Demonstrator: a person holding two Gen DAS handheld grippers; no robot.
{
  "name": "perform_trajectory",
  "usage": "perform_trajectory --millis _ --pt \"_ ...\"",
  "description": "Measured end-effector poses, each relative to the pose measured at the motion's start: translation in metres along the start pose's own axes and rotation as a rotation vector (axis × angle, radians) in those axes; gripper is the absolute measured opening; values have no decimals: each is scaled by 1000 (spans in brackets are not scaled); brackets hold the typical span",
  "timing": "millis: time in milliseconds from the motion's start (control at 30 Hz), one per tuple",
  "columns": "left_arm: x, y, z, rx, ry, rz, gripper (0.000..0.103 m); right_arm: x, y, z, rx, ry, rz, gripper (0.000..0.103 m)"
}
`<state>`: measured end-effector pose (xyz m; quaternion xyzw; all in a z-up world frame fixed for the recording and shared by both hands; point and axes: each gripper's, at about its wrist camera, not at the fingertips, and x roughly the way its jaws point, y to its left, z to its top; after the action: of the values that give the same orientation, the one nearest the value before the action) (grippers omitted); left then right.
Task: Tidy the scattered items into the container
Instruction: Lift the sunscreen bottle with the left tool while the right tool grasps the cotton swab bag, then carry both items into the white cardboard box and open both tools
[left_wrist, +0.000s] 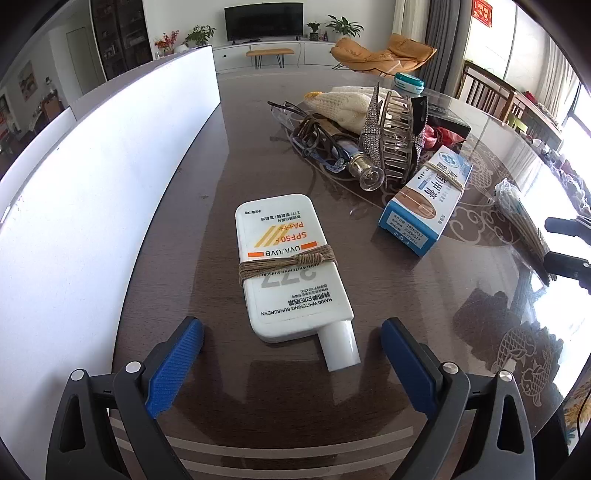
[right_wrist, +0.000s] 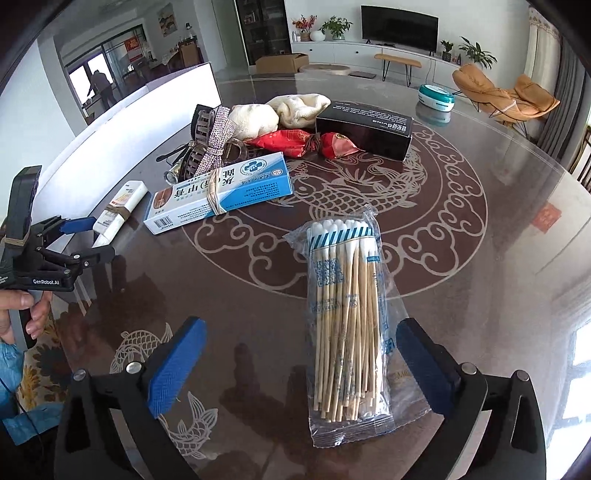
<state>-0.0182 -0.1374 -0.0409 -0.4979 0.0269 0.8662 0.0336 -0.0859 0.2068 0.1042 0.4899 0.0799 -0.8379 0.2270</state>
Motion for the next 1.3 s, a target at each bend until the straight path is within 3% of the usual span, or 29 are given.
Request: perform_trajectory --millis 167,233,267,300,333,400,600,767,1000,1300 --pt "9 -7 15 -37 32 18 98 21 -1 24 3 93 -34 103" --pt "8 -10 18 -43 25 20 89 24 -4 26 1 103 -17 102" --pt "5 -12 20 -32 10 21 69 24 -3 26 -8 107 -16 92" --pt "2 -12 22 -24 8 3 55 24 -3 24 -26 115 -40 65" --pt "2 -14 23 -16 22 -4 53 22 -3 22 -42 116 -48 49" --pt "-1 -15 22 -7 23 -18 51 17 -6 18 -31 114 -30 37" --pt "-37 -14 9 -34 -52 -81 51 -19 -3 10 -26 48 -2 35" --pt "-57 -18 6 -11 -88 -73 51 -25 4 8 -22 46 18 34" --pt "-44 -8 -19 -29 -35 -90 51 -36 24 12 -39 25 44 34" --pt "-72 4 -24 -66 -98 -117 51 -48 41 19 -28 5 108 34"
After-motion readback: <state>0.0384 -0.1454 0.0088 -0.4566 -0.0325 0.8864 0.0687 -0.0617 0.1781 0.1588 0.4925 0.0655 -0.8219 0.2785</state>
